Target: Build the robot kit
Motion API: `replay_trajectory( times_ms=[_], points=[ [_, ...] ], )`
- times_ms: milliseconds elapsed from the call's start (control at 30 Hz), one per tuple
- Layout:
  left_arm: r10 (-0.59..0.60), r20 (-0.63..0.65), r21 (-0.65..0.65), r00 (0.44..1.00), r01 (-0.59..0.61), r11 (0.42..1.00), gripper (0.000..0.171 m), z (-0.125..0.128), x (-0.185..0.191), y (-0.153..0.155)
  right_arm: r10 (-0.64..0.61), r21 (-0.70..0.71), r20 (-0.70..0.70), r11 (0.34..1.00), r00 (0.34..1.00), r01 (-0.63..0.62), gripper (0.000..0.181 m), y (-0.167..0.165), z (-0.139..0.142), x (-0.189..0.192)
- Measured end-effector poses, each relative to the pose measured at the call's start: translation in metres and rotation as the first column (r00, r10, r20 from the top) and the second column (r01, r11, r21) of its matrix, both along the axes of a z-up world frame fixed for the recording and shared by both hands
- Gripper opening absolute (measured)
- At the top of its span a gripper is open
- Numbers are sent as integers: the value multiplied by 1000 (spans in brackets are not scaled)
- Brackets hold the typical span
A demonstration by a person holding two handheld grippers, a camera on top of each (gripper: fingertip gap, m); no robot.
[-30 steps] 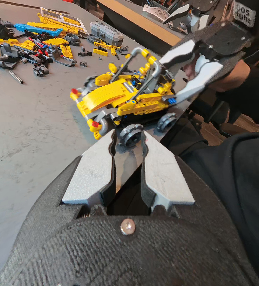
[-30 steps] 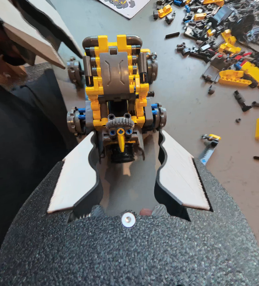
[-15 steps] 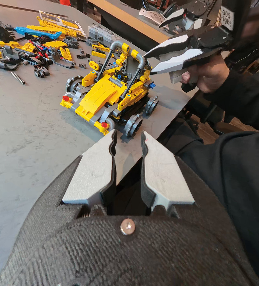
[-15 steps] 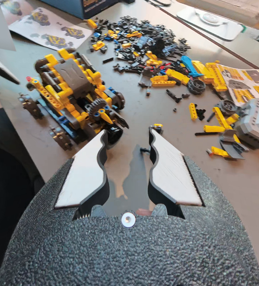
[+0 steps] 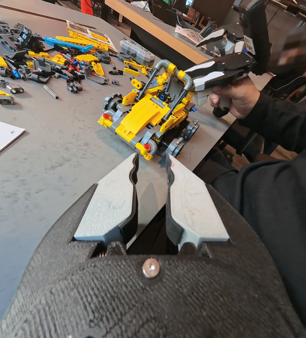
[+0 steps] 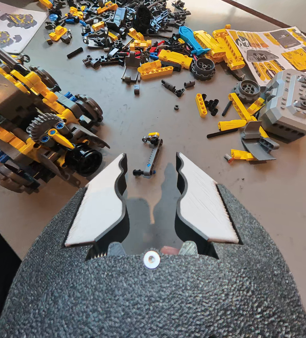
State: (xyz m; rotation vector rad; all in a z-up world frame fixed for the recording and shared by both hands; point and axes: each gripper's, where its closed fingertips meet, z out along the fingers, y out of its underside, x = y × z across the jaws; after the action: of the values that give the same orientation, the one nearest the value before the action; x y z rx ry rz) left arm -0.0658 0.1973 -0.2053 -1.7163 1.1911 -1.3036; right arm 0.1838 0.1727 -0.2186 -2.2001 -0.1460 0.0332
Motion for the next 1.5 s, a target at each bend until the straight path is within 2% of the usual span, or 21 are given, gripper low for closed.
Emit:
replay_trajectory(
  times_ms=[1067, 1500],
  points=[
    [48, 13, -59, 999, -47, 997, 25, -2, -9, 16, -28, -67, -10, 997, 1000, 27, 51, -1, -19, 9],
    [59, 23, -68, 998, -57, 996, 25, -1, -12, 21, -13, -66, -15, 998, 1000, 12, 41, -1, -19, 7]
  ],
)
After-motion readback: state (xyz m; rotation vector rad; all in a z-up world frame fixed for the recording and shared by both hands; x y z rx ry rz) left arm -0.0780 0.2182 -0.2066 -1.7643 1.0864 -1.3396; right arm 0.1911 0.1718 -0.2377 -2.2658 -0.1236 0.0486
